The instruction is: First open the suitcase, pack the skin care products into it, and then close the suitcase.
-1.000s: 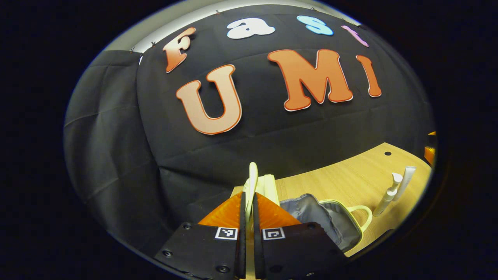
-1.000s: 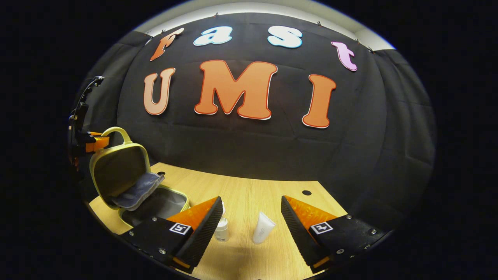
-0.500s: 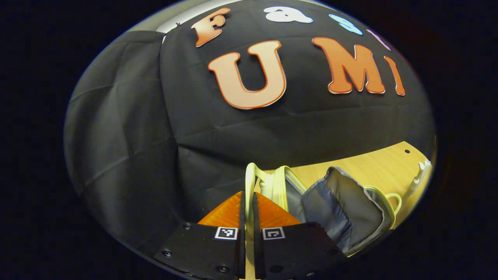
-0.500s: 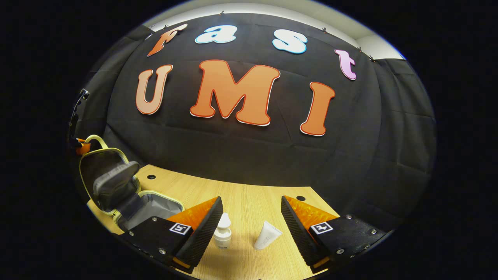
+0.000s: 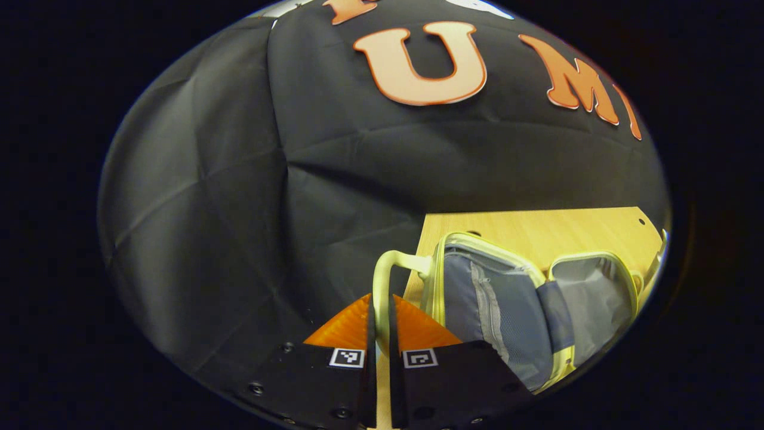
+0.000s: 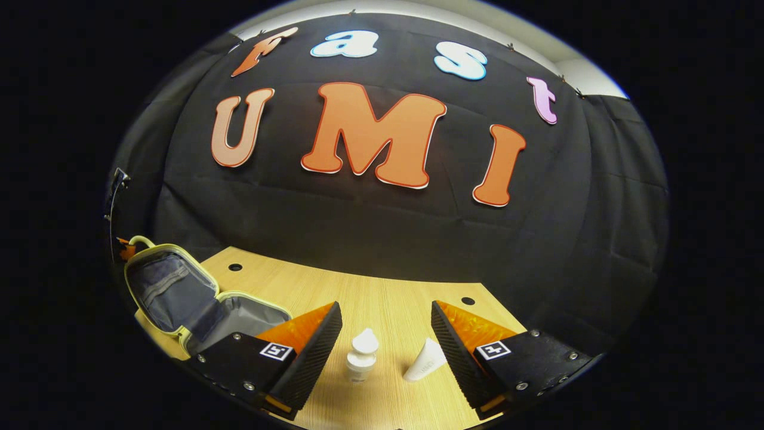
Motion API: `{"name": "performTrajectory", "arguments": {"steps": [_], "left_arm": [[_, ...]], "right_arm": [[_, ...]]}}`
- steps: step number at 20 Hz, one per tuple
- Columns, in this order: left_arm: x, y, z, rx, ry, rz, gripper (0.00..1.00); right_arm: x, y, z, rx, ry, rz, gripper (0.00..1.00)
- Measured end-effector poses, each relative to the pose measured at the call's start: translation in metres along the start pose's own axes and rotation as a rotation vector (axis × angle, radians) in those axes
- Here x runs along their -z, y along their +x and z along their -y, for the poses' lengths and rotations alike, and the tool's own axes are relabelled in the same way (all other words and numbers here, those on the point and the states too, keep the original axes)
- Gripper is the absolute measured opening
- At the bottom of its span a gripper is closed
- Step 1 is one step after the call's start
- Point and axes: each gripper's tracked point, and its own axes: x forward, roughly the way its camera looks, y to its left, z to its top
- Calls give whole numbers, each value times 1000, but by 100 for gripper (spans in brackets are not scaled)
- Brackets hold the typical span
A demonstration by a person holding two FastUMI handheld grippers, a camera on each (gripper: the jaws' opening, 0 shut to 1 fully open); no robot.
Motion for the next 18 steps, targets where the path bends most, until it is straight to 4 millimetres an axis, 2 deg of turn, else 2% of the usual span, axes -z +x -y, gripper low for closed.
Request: {"name": "performTrajectory", "arguments": {"steps": [2, 4, 5, 7, 8, 11, 14, 15, 16, 17, 18], "left_arm": [[28, 16, -2, 12, -33, -52, 9], [47, 25, -6, -12, -59, -92, 9], [58, 27, -11, -40, -60, -117, 15], [55, 24, -9, -44, -69, -109, 17], [46, 21, -6, -33, -63, -88, 17], [22, 7, 23, 4, -11, -7, 60], [-23, -28, 48, 53, 19, 93, 68], [-37, -39, 63, 70, 19, 127, 71], [-51, -50, 75, 79, 22, 168, 77], [-61, -59, 90, 93, 31, 200, 88], [-73, -69, 103, 101, 44, 229, 91]], "right_arm": [[-3, -2, 0, 5, -4, -2, 96], [-3, -5, -1, 5, 6, -9, 95], [-3, -6, 0, 10, 4, -11, 96], [-2, -6, 4, 18, -2, -15, 96], [-3, -6, 6, 20, -1, -14, 96], [-9, -6, 12, 26, 10, 9, 96], [-9, -3, 19, 25, 13, 24, 95], [-9, -3, 22, 24, 16, 29, 96], [-8, -3, 24, 22, 20, 36, 96], [-8, -2, 27, 18, 25, 41, 96], [-6, -2, 30, 12, 27, 46, 96]]}}
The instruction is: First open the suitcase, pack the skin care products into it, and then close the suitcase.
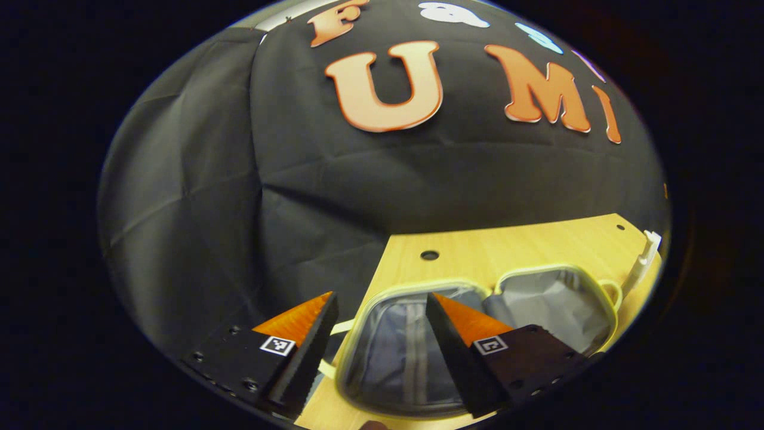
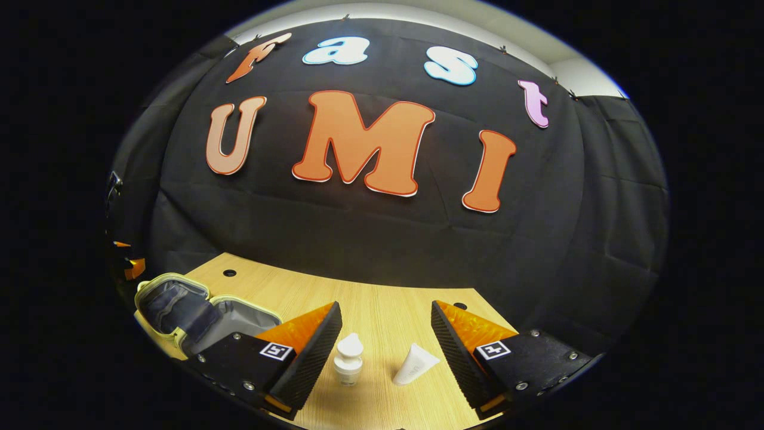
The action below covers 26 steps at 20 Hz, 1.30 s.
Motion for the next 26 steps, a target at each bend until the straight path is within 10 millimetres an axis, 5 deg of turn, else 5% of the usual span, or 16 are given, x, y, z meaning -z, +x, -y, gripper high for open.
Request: {"name": "performTrajectory", "arguments": {"steps": [1, 6, 14, 21, 26], "left_arm": [[-13, -6, 13, 13, 6, 24, 99], [-64, -35, 93, 98, -21, 144, 99], [-105, -68, 242, 275, -30, 224, 99], [-83, -75, 367, 468, 27, 162, 99], [-47, -72, 427, 556, 92, 99, 99]], "right_arm": [[0, 1, 4, -2, -2, 6, 96], [0, 7, 24, -13, 13, 46, 96], [22, 16, 54, -37, 41, 26, 96], [48, 25, 69, -61, 46, -29, 96], [66, 36, 77, -78, 42, -71, 96]]}}
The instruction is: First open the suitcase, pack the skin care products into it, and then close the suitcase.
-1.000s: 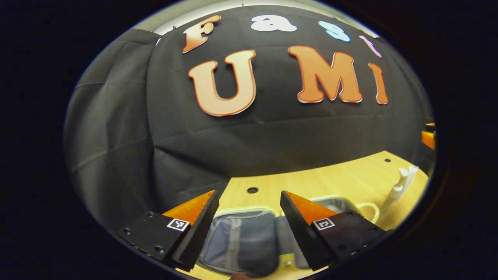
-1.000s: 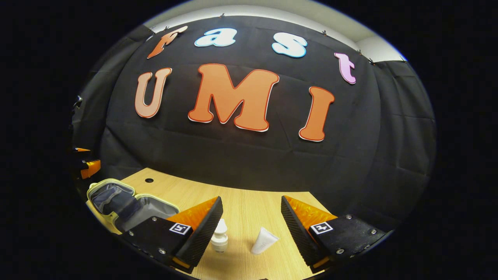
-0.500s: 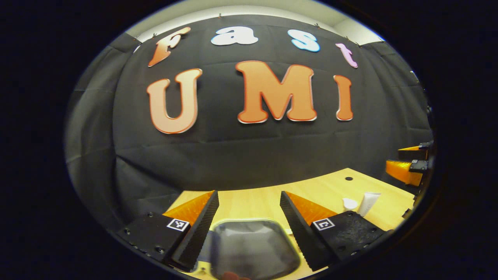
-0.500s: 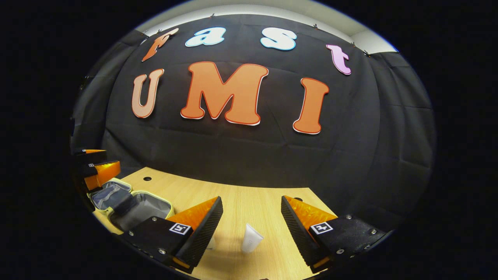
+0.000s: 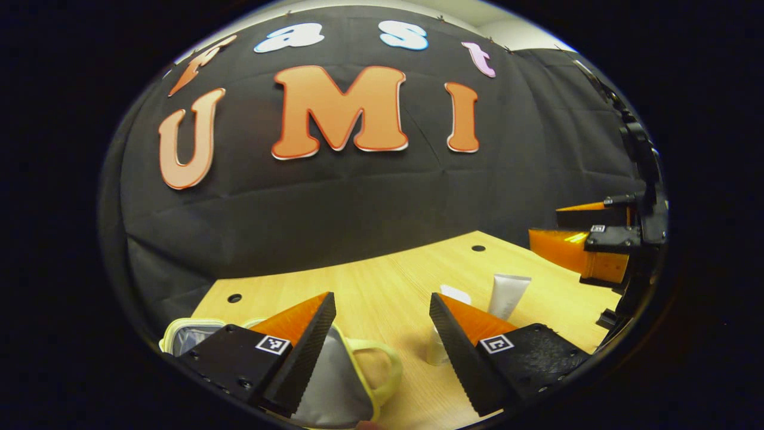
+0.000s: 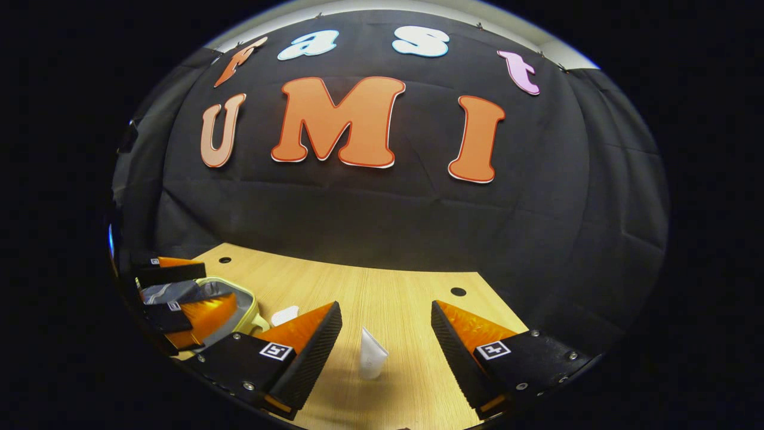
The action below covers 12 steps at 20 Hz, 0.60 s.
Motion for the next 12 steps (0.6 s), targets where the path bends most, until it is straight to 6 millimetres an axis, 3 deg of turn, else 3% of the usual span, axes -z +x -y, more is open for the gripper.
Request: {"name": "performTrajectory", "arguments": {"steps": [5, 12], "left_arm": [[49, 24, 39, 71, 24, -91, 99], [109, 62, 73, 136, 14, -203, 100]], "right_arm": [[15, 7, 11, -4, -3, -40, 96], [36, 10, 27, -3, -40, -103, 96]]}}
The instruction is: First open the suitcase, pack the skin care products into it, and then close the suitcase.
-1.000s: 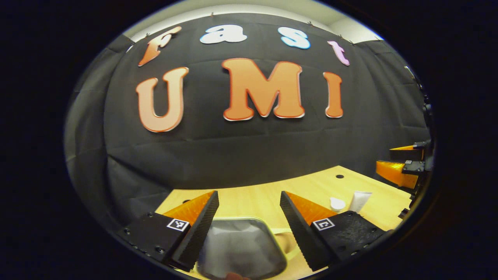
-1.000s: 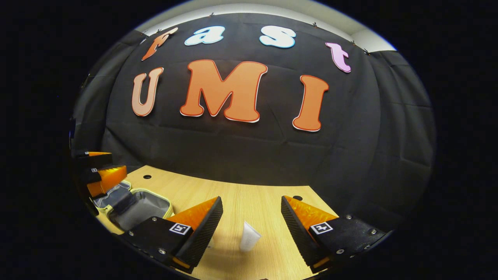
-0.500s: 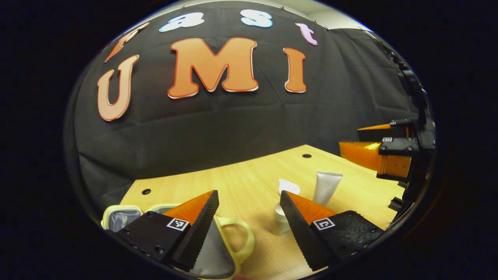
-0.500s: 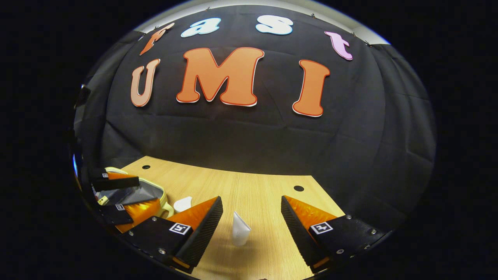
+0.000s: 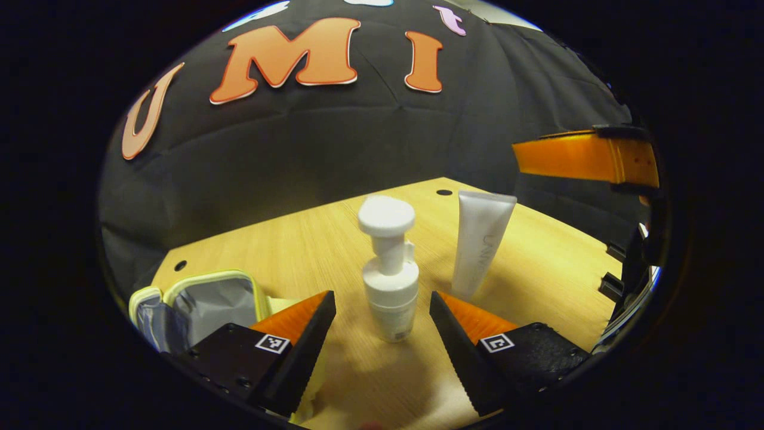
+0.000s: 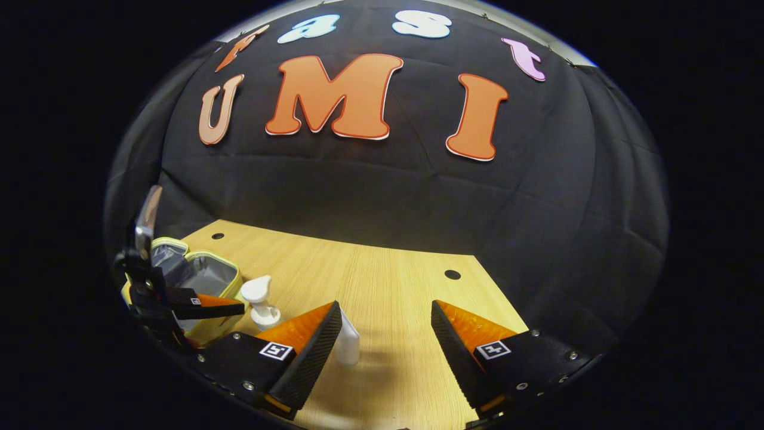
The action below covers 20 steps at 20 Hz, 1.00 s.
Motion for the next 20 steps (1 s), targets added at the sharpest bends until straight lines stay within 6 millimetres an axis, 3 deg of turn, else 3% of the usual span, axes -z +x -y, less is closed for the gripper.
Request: {"name": "performTrajectory", "arguments": {"steps": [4, 10, 11, 12, 13, 17, 20], "left_arm": [[16, 29, 4, 5, -23, -33, 100], [13, 55, 11, 12, -28, -28, 93], [13, 55, 8, -2, -29, -28, 87], [11, 50, 7, 2, -37, -31, 75], [14, 57, 7, 0, -45, -39, 64], [4, 41, -3, -36, -61, -42, 60], [-16, 28, -12, -60, -54, -21, 60]], "right_arm": [[8, -1, 4, -12, -2, -24, 96], [28, -4, 8, -38, -4, -70, 96], [32, -4, 8, -47, 3, -75, 96], [37, -3, 6, -56, 9, -83, 96], [41, -1, 3, -71, 12, -92, 96], [66, 10, -10, -126, 5, -136, 96], [82, 21, -20, -171, 8, -165, 96]]}}
